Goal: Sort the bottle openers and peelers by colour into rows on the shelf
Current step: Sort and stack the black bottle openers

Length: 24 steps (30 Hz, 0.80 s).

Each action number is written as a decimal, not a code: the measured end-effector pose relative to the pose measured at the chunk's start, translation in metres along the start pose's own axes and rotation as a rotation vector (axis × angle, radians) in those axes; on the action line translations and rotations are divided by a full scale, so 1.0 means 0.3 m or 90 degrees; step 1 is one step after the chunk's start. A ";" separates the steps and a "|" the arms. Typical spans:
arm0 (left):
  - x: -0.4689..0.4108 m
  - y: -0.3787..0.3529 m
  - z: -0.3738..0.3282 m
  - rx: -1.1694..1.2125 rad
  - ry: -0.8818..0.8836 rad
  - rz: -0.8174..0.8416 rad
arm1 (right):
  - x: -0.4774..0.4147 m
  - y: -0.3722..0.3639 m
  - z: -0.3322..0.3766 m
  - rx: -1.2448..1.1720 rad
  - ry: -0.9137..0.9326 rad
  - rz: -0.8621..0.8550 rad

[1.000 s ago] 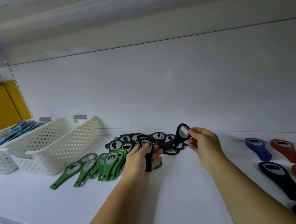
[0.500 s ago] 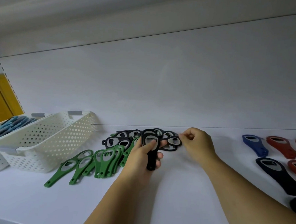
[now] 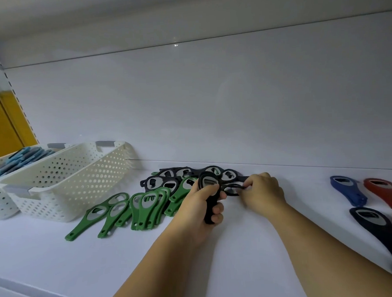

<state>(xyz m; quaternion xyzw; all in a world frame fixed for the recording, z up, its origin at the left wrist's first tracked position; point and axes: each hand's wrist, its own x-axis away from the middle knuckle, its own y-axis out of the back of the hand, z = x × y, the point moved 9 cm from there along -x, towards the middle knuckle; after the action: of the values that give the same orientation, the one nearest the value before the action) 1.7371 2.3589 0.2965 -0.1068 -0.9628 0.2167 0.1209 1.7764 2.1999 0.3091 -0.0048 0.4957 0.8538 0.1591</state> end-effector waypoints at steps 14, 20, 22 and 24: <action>-0.005 0.018 0.044 0.105 0.135 -0.041 | 0.063 0.145 0.062 -0.745 0.088 -0.063; 0.008 0.019 0.040 0.072 0.141 -0.037 | 0.082 0.186 0.074 -0.743 0.095 -0.080; 0.013 0.016 0.036 0.051 0.140 -0.027 | 0.079 0.196 0.052 -0.765 0.068 -0.080; 0.018 0.008 0.035 0.025 0.141 -0.010 | 0.075 0.195 0.050 -0.790 0.060 -0.045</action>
<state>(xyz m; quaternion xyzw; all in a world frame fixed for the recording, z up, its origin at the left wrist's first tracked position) 1.7294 2.3582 0.2872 -0.1198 -0.9399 0.2216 0.2307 1.7412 2.1917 0.3625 -0.1504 -0.0868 0.9758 0.1331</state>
